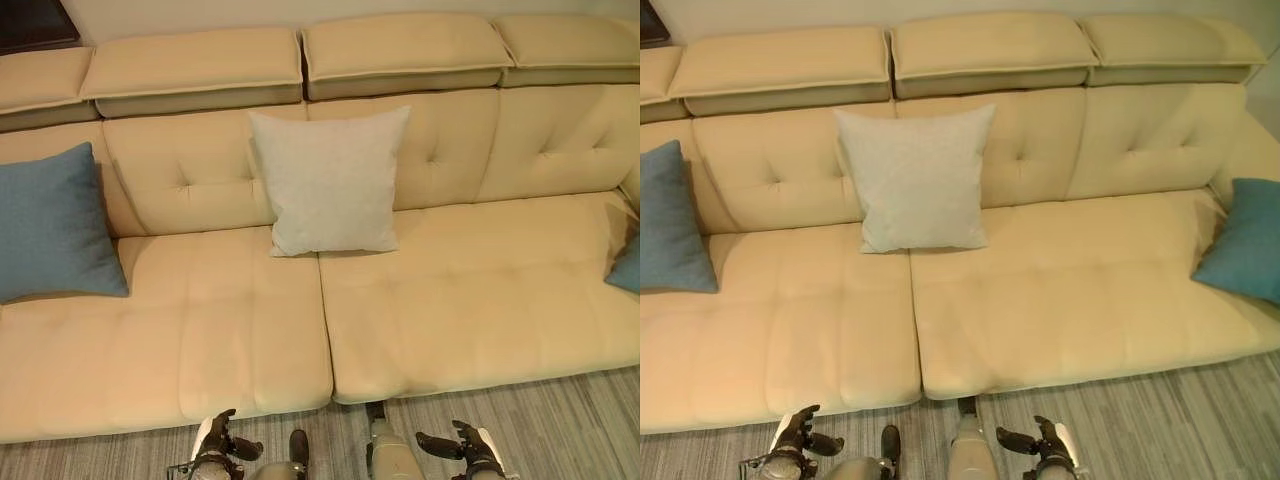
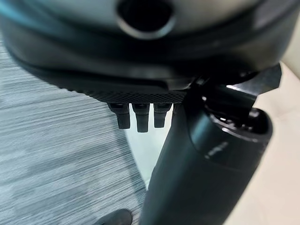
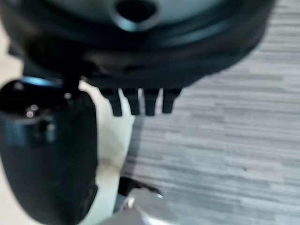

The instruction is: Pick up all the scattered cushions and arrange them neatly on the sofa.

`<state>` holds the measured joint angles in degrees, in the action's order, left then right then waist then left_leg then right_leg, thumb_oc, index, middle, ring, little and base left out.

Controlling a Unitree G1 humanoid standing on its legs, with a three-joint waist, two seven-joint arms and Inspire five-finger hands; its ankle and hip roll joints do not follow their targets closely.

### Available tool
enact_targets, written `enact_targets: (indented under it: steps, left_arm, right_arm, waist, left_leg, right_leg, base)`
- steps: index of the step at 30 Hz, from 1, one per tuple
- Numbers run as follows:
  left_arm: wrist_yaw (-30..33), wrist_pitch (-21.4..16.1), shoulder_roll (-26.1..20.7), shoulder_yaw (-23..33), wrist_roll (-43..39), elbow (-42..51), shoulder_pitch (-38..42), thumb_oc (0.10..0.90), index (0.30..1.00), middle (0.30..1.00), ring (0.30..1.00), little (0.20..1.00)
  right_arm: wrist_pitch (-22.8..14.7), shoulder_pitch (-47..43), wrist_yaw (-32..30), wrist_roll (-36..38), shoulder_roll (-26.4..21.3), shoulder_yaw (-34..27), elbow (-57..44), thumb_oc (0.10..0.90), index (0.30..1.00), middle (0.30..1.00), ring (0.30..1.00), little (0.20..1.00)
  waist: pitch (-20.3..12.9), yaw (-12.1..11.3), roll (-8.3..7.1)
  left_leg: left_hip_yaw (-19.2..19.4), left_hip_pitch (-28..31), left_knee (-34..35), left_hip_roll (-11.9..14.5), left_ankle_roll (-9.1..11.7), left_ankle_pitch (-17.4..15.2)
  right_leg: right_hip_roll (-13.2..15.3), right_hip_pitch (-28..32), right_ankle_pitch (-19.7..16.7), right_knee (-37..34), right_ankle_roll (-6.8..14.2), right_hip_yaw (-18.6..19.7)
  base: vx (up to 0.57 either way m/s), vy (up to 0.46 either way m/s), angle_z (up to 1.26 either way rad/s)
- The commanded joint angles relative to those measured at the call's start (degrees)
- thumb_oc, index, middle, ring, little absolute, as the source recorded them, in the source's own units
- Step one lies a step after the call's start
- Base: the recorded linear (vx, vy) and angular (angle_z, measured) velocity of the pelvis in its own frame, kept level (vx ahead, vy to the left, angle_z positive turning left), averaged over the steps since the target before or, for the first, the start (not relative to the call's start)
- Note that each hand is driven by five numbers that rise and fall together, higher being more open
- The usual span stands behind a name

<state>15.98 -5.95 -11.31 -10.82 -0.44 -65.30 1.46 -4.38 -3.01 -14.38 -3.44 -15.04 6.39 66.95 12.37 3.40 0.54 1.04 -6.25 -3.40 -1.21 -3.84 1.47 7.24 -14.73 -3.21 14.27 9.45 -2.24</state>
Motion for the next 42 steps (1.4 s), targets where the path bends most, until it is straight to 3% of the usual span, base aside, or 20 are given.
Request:
enact_targets:
  steps: [1,2,5,6,10,13,17,20,21,22,25,26,33,34,35,37,38,40,42]
  left_arm:
    - [1.1,0.0,-3.1,1.7,1.6,0.0,-1.5,0.8,0.9,0.9,0.9,0.9]
    - [1.0,0.4,-3.5,2.0,2.1,-0.9,-1.7,0.8,0.9,0.9,0.9,0.9]
    - [1.0,0.3,-4.0,2.0,2.3,-1.0,-1.5,0.8,0.9,0.9,0.9,0.9]
    - [1.3,0.3,-3.9,1.8,2.4,-0.9,-1.2,0.8,0.9,0.9,0.9,0.9]
    - [1.5,0.3,-3.4,1.6,1.8,-0.8,-0.6,0.8,0.9,0.9,0.9,0.9]
    - [1.2,0.4,-2.9,0.2,2.7,-0.7,0.2,0.8,0.9,0.9,0.9,0.9]
    - [0.7,0.6,-2.3,-1.4,3.2,0.2,1.1,0.8,0.9,0.9,0.9,0.9]
    - [0.6,0.6,-1.6,-2.3,3.3,0.3,1.7,0.8,0.9,0.9,0.9,0.9]
    - [0.7,0.3,-0.9,-3.0,2.3,0.6,1.8,0.8,0.9,0.9,0.9,0.9]
    - [0.7,0.3,-0.9,-3.0,2.3,0.6,1.8,0.8,0.9,0.9,0.9,0.9]
    - [0.8,0.2,0.0,-3.8,1.3,0.4,2.5,0.8,0.9,0.9,0.9,0.9]
    - [0.8,0.2,0.0,-4.1,1.5,0.5,2.8,0.8,0.9,0.9,0.9,0.9]
    - [0.7,0.1,-1.0,-6.7,4.2,1.6,5.5,0.8,0.9,0.9,0.9,0.9]
    - [1.0,0.1,-1.6,-6.6,4.5,1.8,6.4,0.8,0.9,0.9,0.9,0.9]
    - [1.1,0.1,-2.0,-6.7,4.6,1.5,6.7,0.8,0.9,0.9,0.9,0.9]
    - [1.2,0.3,-2.5,-6.3,5.7,0.7,6.4,0.8,0.9,0.9,0.9,0.9]
    - [1.2,0.3,-2.5,-6.2,5.7,0.7,6.4,0.8,0.9,0.9,0.9,0.9]
    - [0.7,1.0,-3.1,-4.7,5.6,-0.5,5.2,0.8,0.9,0.9,0.9,0.9]
    - [0.5,1.2,-3.1,-3.9,5.7,-1.3,4.3,0.8,0.9,0.9,0.9,0.9]
  right_arm:
    - [-1.2,-1.1,-1.8,1.1,-2.9,0.6,-3.2,0.8,0.9,0.9,0.9,0.9]
    - [-1.3,-0.9,-1.5,1.5,-2.5,0.8,-2.8,0.8,0.9,0.9,0.9,0.9]
    - [-1.5,-0.9,-1.5,1.5,-2.1,1.0,-2.9,0.8,0.9,0.9,0.9,0.9]
    - [-1.4,-1.2,-1.6,1.3,-1.8,1.6,-3.0,0.8,0.9,0.9,0.9,0.9]
    - [-1.1,-2.4,-1.7,0.8,-2.1,2.8,-2.7,0.8,0.9,0.9,0.9,0.9]
    - [-1.2,-2.2,-1.9,0.9,-2.7,2.8,-3.1,0.8,0.9,0.9,0.9,0.9]
    - [-1.1,-2.0,-2.3,2.1,-2.8,2.4,-1.9,0.8,0.9,0.9,0.9,0.9]
    - [-0.9,-2.5,-2.5,2.0,-3.1,2.7,-1.2,0.8,0.9,0.9,0.9,0.9]
    - [-0.5,-3.2,-3.0,1.8,-3.6,3.2,-0.8,0.8,0.9,0.9,0.9,0.9]
    - [-0.5,-3.2,-3.0,1.8,-3.6,3.2,-0.8,0.8,0.9,0.9,0.9,0.9]
    - [-0.5,-3.6,-3.4,2.8,-4.0,2.2,-0.5,0.8,0.9,0.9,0.9,0.9]
    - [-0.3,-3.7,-3.4,2.9,-4.2,2.1,-0.3,0.8,0.9,0.9,0.9,0.9]
    - [0.7,-3.7,-3.6,3.1,-3.3,1.2,0.2,0.8,0.9,0.9,0.9,0.9]
    - [1.2,-4.0,-3.9,2.8,-2.8,1.4,-0.2,0.8,0.9,0.9,0.9,0.9]
    - [1.1,-4.2,-3.9,3.1,-2.6,1.4,-0.8,0.8,0.9,0.9,0.9,0.9]
    - [0.6,-3.4,-4.1,2.6,-2.4,1.3,-1.6,0.8,0.9,0.9,0.9,0.9]
    - [0.6,-3.4,-4.1,2.6,-2.3,1.3,-1.6,0.8,0.9,0.9,0.9,0.9]
    - [0.7,-2.7,-3.9,1.8,-2.2,1.4,-0.6,0.8,0.9,0.9,0.9,0.9]
    - [0.7,-2.2,-4.0,1.3,-2.4,1.2,-0.1,0.8,0.9,0.9,0.9,0.9]
  waist:
    - [-0.7,-1.3,-1.03]
    - [-2.1,-2.0,-1.24]
    - [-3.0,-3.3,-1.94]
    - [-3.6,-4.2,-2.81]
    - [-3.9,-4.1,-2.7]
    - [-3.5,-3.1,-2.25]
    - [-2.5,-2.1,-2.02]
    - [-1.6,-2.2,-1.99]
    - [-0.7,-3.0,-2.0]
    - [-0.7,-3.0,-2.0]
    - [-1.4,-3.5,-1.91]
    - [-1.8,-3.2,-1.73]
    - [-1.9,-0.8,-2.03]
    - [-1.2,-0.4,-2.43]
    - [-0.8,-0.5,-2.38]
    - [-0.1,-1.6,-1.63]
    - [-0.3,-1.5,-1.67]
    - [-0.5,-1.9,-1.2]
    - [-0.8,-2.7,-1.06]
  left_leg:
    - [-3.4,2.7,2.1,-1.2,2.3,-5.8]
    - [-2.7,1.5,3.4,-0.8,2.6,-4.2]
    - [-1.4,0.5,4.4,-0.6,3.1,-3.3]
    - [0.3,-0.4,5.1,-0.4,3.7,-2.3]
    - [1.9,-1.0,6.0,0.9,4.7,-0.3]
    - [2.4,-0.6,6.6,2.0,5.7,0.9]
    - [2.2,-1.0,2.8,2.6,6.2,-0.1]
    - [0.5,-1.5,-0.7,2.6,6.5,-1.4]
    - [-5.3,-2.0,-3.3,1.2,6.9,-2.5]
    - [-5.3,-2.0,-3.3,1.2,6.9,-2.5]
    - [-15.7,-1.4,-4.0,-1.4,6.9,-4.7]
    - [-16.8,-0.9,-3.5,-1.6,6.6,-5.2]
    - [-11.9,0.5,-0.1,-1.3,4.9,-5.7]
    - [-10.0,0.3,0.5,-1.4,4.3,-5.5]
    - [-8.5,-0.1,0.7,-1.2,4.1,-5.3]
    - [-5.2,0.1,1.9,0.1,3.8,-5.0]
    - [-5.2,-0.1,1.9,0.0,3.8,-4.9]
    - [-2.7,0.4,3.0,0.9,3.2,-3.9]
    - [-0.9,0.8,3.1,1.3,2.9,-3.9]
  right_leg:
    - [-1.5,5.1,5.5,-0.2,-1.5,0.4]
    - [-2.5,8.2,7.0,0.2,-1.3,1.1]
    - [-1.9,11.9,8.0,-2.4,-1.0,-0.4]
    - [-1.3,14.1,8.6,-8.0,-1.1,-3.1]
    - [-2.2,14.0,8.4,-10.5,-1.2,-2.4]
    - [-3.2,14.8,8.7,-12.3,-2.5,-1.8]
    - [-3.6,15.1,8.4,-13.2,-3.5,-1.5]
    - [-3.6,14.7,8.2,-12.7,-4.0,-0.7]
    - [-3.8,13.7,7.6,-11.8,-4.3,1.3]
    - [-3.8,13.7,7.6,-11.8,-4.3,1.3]
    - [-4.3,11.9,5.9,-12.0,-3.8,7.2]
    - [-4.5,11.4,5.5,-12.1,-3.5,8.5]
    - [-3.0,7.4,2.1,-12.6,-0.3,12.7]
    - [-2.5,4.8,0.0,-12.5,1.4,12.8]
    - [-2.4,3.5,0.0,-12.2,1.5,11.5]
    - [-0.1,3.7,2.1,-10.4,0.0,2.2]
    - [0.0,3.5,2.0,-10.4,0.0,2.1]
    - [-0.1,4.7,4.5,-6.2,-1.2,-3.3]
    - [0.4,6.2,5.8,-4.9,-1.8,-6.2]
  base:
    - [-0.2,-0.051,-0.25]
    - [-0.19,-0.071,-0.19]
    - [-0.18,-0.111,-0.32]
    - [-0.16,-0.177,-0.22]
    - [-0.11,-0.127,-0.18]
    - [-0.1,-0.169,-0.24]
    - [-0.08,-0.093,-0.1]
    - [-0.09,-0.017,-0.18]
    - [-0.08,0.03,-0.19]
    - [-0.1,0.059,-0.51]
    - [-0.02,0.104,-1.32]
    - [0.01,0.176,-1.09]
    - [-0.07,0.225,-0.87]
    - [-0.18,0.203,-0.83]
    - [-0.23,0.261,-0.86]
    - [-0.12,0.134,-1.4]
    - [-0.09,0.078,-1.98]
    - [-0.14,0.105,-1.15]
    - [-0.12,0.051,-0.44]
